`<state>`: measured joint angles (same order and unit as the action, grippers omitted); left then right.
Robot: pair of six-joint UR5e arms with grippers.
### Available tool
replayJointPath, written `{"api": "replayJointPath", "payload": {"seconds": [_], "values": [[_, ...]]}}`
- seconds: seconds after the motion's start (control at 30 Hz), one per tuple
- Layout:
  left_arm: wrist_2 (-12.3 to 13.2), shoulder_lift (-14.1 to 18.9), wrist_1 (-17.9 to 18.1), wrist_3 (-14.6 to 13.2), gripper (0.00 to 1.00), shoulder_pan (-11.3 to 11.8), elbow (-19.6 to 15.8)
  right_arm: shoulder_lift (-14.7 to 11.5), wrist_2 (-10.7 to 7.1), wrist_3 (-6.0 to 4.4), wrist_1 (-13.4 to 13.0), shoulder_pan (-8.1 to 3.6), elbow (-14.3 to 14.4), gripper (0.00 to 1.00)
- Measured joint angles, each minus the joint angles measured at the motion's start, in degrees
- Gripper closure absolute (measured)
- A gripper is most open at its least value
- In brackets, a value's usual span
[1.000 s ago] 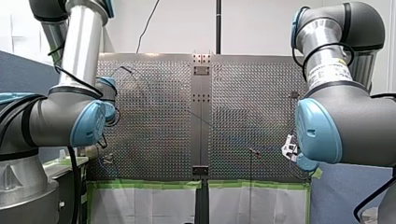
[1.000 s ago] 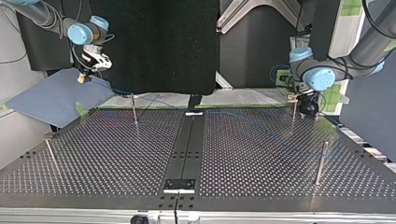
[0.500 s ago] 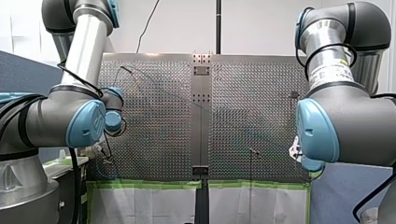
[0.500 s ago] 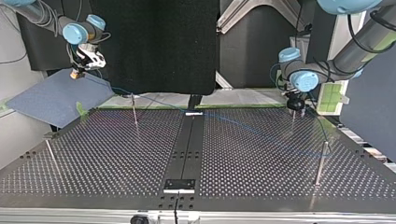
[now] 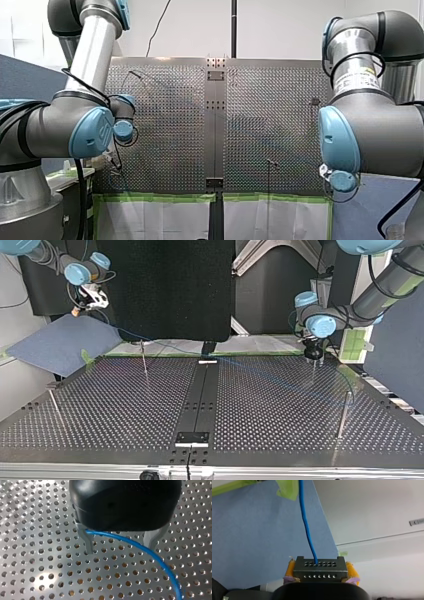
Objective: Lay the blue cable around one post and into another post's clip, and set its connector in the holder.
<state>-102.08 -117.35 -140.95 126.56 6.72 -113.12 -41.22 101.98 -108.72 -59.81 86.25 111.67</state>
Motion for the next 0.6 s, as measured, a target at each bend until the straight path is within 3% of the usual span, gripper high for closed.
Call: {"api": "replayJointPath", "payload": {"seconds": [0.27,0.6], "values": [[-0.76,-0.01,1.53,-1.67,0.0,-1.01,0.01,0.04,-1.53,-0.99,0.27,-1.52,-0.01,1.0],[-3.44,0.24,4.21,-1.16,0.0,-1.8,-0.05,0.05,-3.81,-1.65,0.43,-1.78,-0.06,1.0]]}}
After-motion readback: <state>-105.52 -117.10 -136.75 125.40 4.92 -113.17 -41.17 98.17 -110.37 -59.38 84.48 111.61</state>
